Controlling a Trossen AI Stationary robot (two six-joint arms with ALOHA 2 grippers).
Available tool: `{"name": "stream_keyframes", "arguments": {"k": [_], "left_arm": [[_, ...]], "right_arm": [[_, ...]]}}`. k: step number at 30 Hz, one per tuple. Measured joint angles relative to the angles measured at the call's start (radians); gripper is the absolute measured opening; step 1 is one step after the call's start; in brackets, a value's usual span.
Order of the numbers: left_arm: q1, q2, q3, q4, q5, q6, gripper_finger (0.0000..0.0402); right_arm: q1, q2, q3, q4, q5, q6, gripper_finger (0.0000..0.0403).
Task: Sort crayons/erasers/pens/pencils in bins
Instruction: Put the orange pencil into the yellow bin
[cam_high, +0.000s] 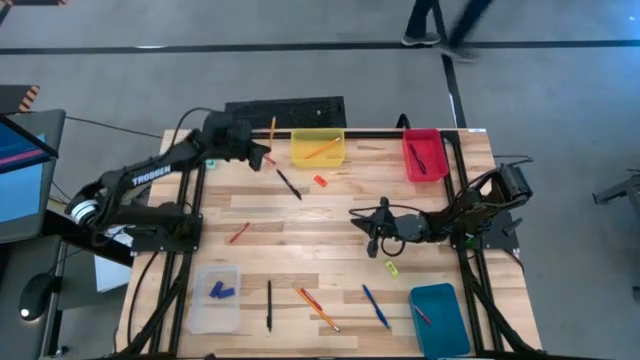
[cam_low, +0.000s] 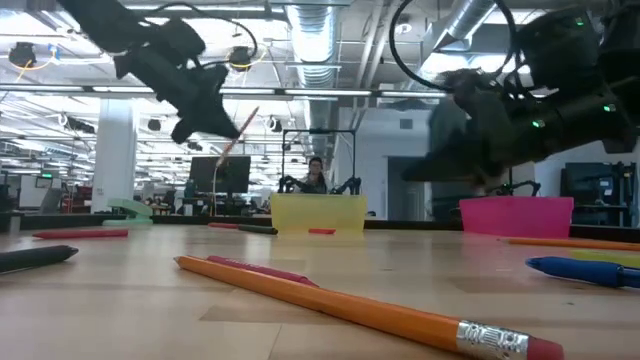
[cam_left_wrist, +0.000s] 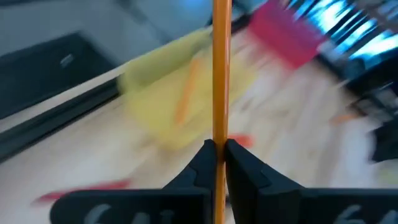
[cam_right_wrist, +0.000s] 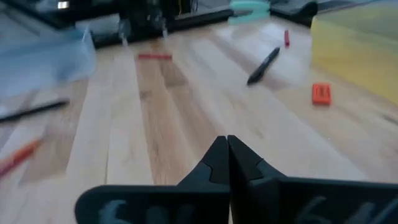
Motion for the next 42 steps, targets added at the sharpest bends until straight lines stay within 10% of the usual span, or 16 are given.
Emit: {"name": "stream_keyframes", "arguments": {"k": [11, 24, 42], "left_arm": [[-0.281, -0.018, -0.236, 0.673, -0.132, -0.290, 0.0007], [-0.447, -0.018, -0.237, 0.854, -0.224, -0.281, 0.0006], [-0.556, -0.015, -0.237, 0.936, -0.317, -0.265, 0.0001]], "right_arm": [[-0.138, 0.000, 0.255, -0.061, -0.141, 0.052, 0.0066], [-0.265, 0.000, 0.618, -0.487, -0.237, 0.066, 0.0249], [-0.283, 0.000, 0.674, -0.468, -0.370, 0.021, 0.0259]]}}
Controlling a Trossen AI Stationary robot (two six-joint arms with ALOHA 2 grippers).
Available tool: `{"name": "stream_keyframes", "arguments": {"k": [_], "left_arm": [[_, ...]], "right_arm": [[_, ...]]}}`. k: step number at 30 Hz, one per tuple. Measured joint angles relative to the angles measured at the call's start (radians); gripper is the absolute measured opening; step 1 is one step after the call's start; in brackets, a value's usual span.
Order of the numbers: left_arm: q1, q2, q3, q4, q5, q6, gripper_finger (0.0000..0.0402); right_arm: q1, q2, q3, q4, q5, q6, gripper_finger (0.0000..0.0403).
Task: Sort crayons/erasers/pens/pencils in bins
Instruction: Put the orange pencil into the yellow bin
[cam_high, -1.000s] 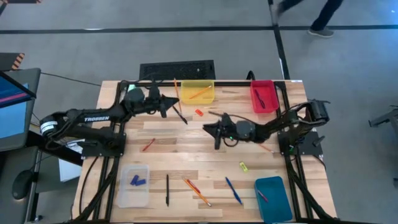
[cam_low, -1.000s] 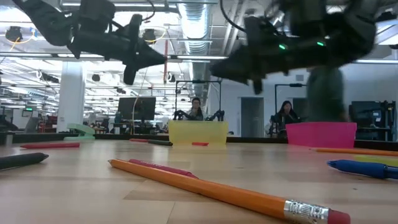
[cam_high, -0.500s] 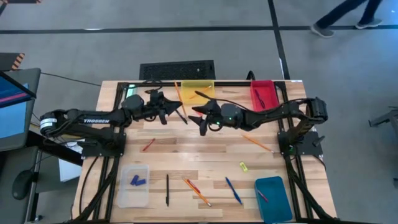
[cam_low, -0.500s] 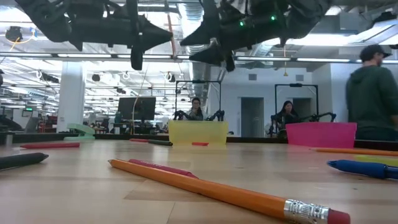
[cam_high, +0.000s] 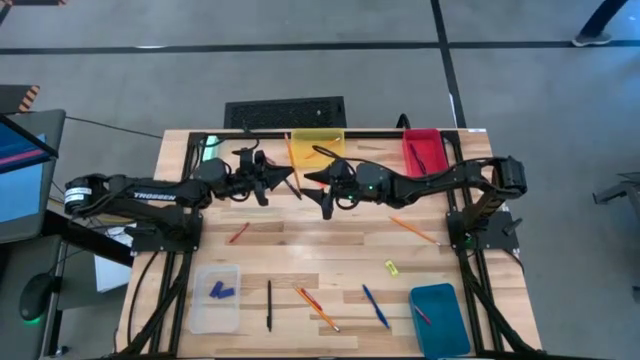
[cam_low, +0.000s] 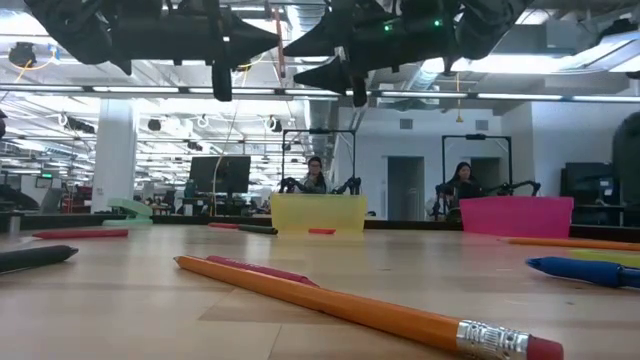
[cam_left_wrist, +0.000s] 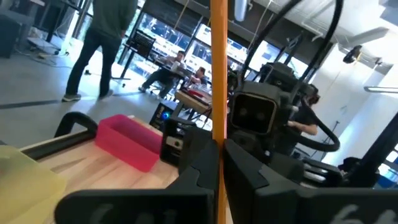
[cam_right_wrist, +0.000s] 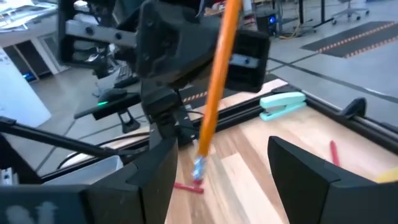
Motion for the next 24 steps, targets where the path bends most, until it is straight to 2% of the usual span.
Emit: {"name": "stream_keyframes", "arguments": {"k": [9, 13, 17, 24], "left_arm": [[-0.046, 0.103, 0.026, 0.121, -0.013, 0.000, 0.0002], [-0.051, 0.155, 0.045, 0.141, -0.014, 0.000, 0.0002], [-0.051, 0.179, 0.046, 0.203, -0.002, 0.000, 0.0001], [-0.051, 0.181, 0.046, 0.196, 0.016, 0.054, 0.0000]], "right_arm": [[0.002, 0.000, 0.000, 0.012, 0.000, -0.003, 0.0258], [0.002, 0.000, 0.000, 0.015, 0.000, -0.004, 0.0234], [0.003, 0.000, 0.000, 0.008, 0.000, -0.006, 0.0176], [0.003, 0.000, 0.000, -0.033, 0.000, -0.032, 0.0032]]}}
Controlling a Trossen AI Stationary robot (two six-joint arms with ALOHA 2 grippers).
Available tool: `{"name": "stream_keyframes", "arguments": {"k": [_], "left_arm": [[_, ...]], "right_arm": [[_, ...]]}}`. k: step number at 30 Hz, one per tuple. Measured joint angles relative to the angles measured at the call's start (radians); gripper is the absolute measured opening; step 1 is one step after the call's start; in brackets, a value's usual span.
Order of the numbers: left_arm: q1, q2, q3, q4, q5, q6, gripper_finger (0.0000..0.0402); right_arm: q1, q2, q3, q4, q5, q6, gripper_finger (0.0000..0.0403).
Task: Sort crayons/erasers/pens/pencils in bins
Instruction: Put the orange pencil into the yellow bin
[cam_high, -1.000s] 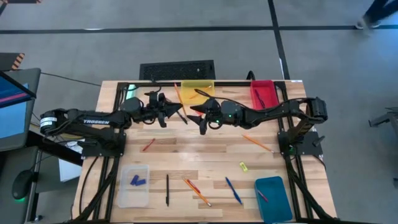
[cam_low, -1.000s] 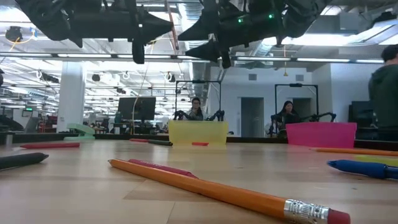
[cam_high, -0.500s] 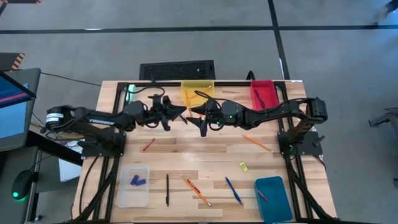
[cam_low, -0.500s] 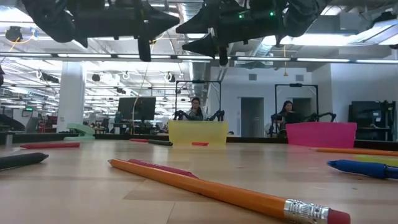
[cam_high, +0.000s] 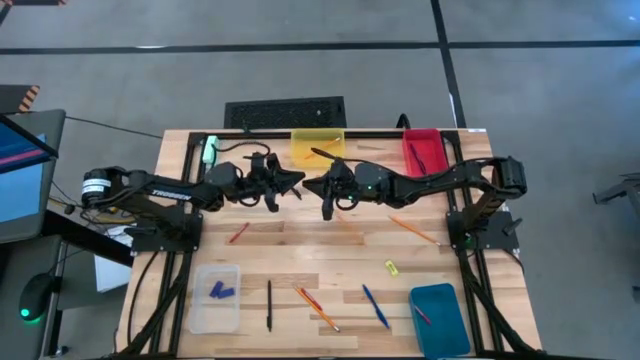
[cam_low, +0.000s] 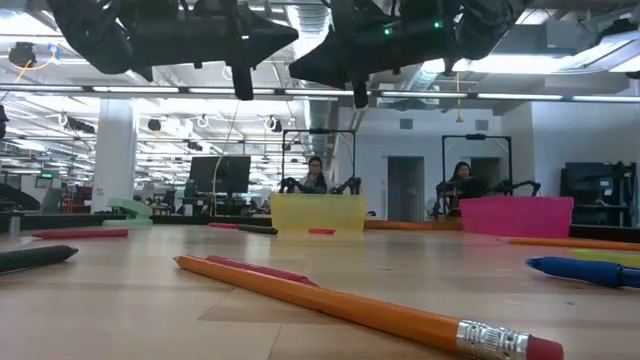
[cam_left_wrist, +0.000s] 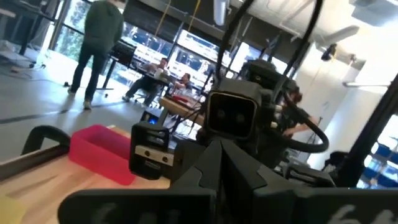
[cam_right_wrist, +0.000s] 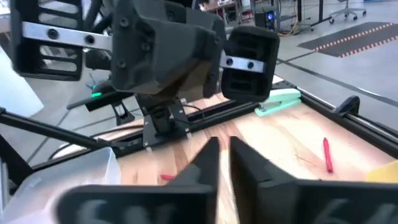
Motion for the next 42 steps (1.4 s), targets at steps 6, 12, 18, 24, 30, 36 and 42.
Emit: {"name": "stream_keyframes", "arguments": {"k": [6, 12, 18, 24, 30, 36, 42], "left_arm": [[0.000, 0.000, 0.000, -0.073, 0.025, 0.091, 0.0000], [0.000, 0.000, -0.060, -0.079, 0.028, 0.176, 0.0000], [0.002, 0.000, -0.179, 0.071, 0.062, 0.177, 0.0000], [0.001, 0.000, -0.226, 0.106, 0.104, 0.185, 0.0000], [0.000, 0.000, -0.225, 0.089, 0.104, 0.185, 0.0000], [-0.005, 0.000, -0.225, 0.080, 0.104, 0.185, 0.0000], [-0.005, 0.000, -0.225, 0.074, 0.104, 0.192, 0.0000]], "right_arm": [[0.000, -0.023, 0.000, -0.153, 0.000, -0.023, 0.0021], [0.026, -0.085, 0.000, -0.535, 0.002, -0.001, 0.0026], [0.087, -0.069, 0.000, -0.985, 0.004, 0.150, 0.0017], [0.081, -0.049, -0.006, -1.243, 0.062, 0.284, 0.0067], [-0.074, -0.049, -0.056, -1.230, 0.040, 0.252, 0.0142], [-0.210, -0.054, -0.121, -1.217, 0.026, 0.188, 0.0164], [-0.241, -0.047, -0.143, -1.167, -0.014, 0.172, 0.0141]]}}
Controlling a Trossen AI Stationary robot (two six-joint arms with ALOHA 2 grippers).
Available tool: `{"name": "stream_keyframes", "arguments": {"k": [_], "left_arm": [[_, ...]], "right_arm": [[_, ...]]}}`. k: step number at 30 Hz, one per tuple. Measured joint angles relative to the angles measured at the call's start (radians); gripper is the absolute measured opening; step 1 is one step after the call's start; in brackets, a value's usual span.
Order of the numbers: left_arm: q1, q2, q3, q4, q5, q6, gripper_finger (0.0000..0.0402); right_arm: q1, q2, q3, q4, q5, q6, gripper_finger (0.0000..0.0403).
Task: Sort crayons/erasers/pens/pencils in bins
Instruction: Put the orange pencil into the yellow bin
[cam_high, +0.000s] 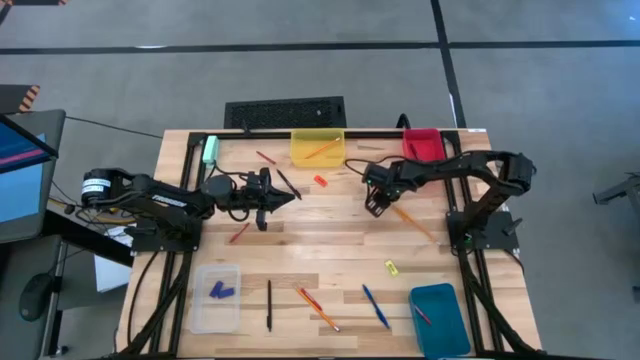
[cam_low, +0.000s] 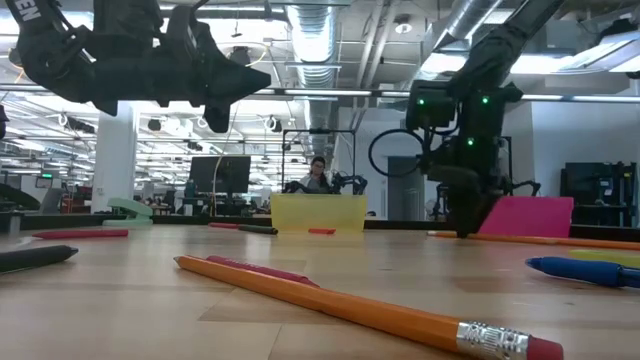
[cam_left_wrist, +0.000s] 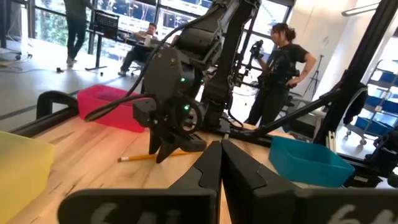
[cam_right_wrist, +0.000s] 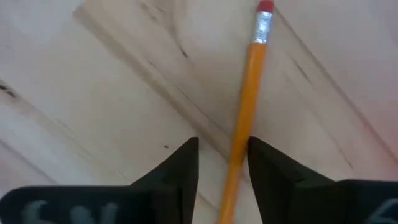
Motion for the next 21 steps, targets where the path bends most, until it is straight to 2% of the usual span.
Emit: {"name": "stream_keyframes", "arguments": {"k": [12, 21], "left_arm": [[0.000, 0.000, 0.000, -0.020, 0.000, 0.000, 0.0000], [0.001, 0.000, 0.001, -0.049, -0.002, -0.071, 0.0010]], "right_arm": [[-0.007, 0.024, 0.003, 0.006, 0.000, 0.065, 0.0077], [0.022, 0.055, 0.003, 0.012, 0.004, 0.051, 0.0057]]}}
